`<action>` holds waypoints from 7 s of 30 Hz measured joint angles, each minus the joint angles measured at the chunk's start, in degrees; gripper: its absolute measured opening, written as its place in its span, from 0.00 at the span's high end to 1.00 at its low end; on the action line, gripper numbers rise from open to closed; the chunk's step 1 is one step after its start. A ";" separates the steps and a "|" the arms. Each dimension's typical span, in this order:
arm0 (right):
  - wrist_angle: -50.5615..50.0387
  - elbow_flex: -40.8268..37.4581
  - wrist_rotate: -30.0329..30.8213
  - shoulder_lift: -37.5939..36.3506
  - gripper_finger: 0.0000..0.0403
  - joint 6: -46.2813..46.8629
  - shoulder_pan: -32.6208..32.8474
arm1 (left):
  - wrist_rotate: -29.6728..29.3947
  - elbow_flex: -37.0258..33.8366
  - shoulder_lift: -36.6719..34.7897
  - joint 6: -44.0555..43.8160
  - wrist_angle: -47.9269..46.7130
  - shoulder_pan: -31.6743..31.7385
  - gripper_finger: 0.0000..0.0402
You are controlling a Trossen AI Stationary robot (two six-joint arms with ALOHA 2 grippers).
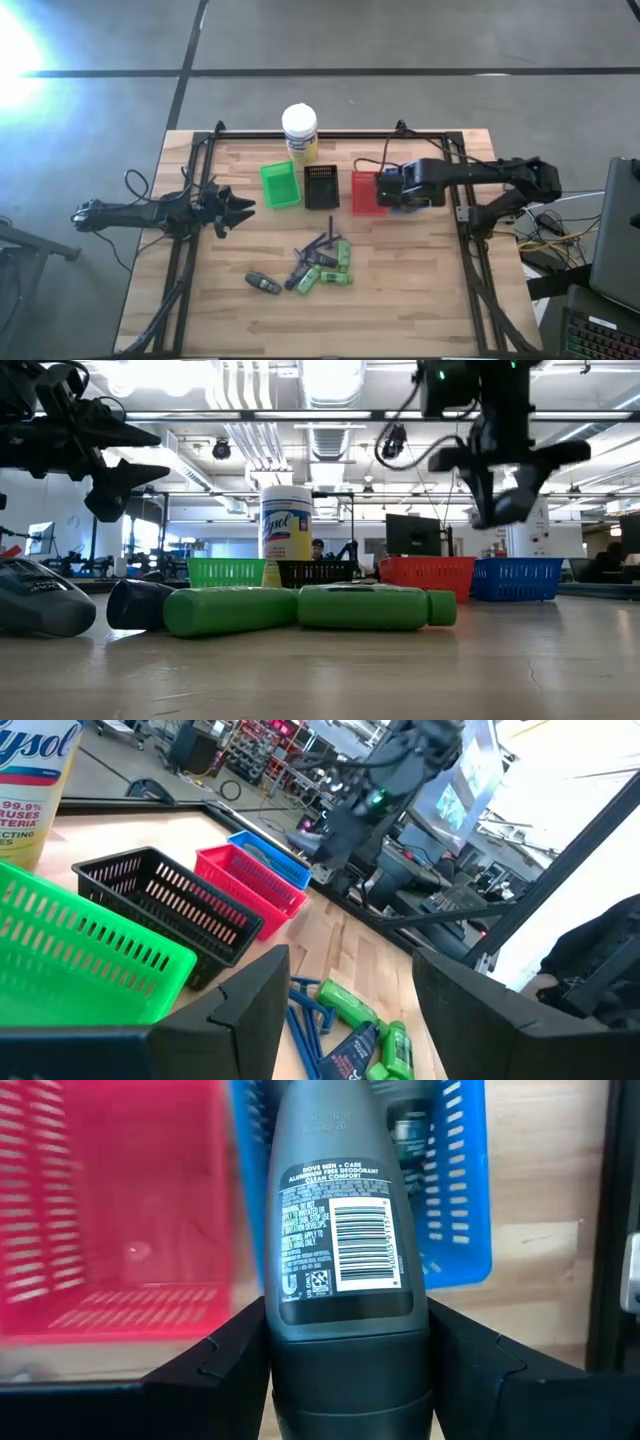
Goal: Pick & Place Travel size toiletries
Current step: Put the black deodorant into the blue bin
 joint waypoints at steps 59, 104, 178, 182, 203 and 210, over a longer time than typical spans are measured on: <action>12.17 0.76 2.30 2.65 0.09 1.66 28.42 | 16.10 22.54 38.74 17.90 -24.29 -18.39 0.42; 25.89 0.23 0.11 2.65 0.09 -8.13 30.47 | 10.59 32.75 71.25 20.52 -14.19 -28.11 0.50; 72.60 -6.42 10.51 2.61 0.70 0.25 31.36 | -9.88 58.16 80.74 29.49 -2.21 -17.55 0.51; 72.67 -6.42 10.47 2.61 0.70 1.24 31.36 | -9.87 58.16 80.74 29.58 -2.27 -17.51 0.51; 73.56 -6.44 9.38 2.65 0.56 0.83 31.21 | -10.61 58.16 80.74 29.43 -1.85 -17.35 0.51; 73.27 -6.44 9.31 2.63 0.71 1.00 31.21 | -10.73 58.16 80.74 29.70 -2.14 -17.07 0.51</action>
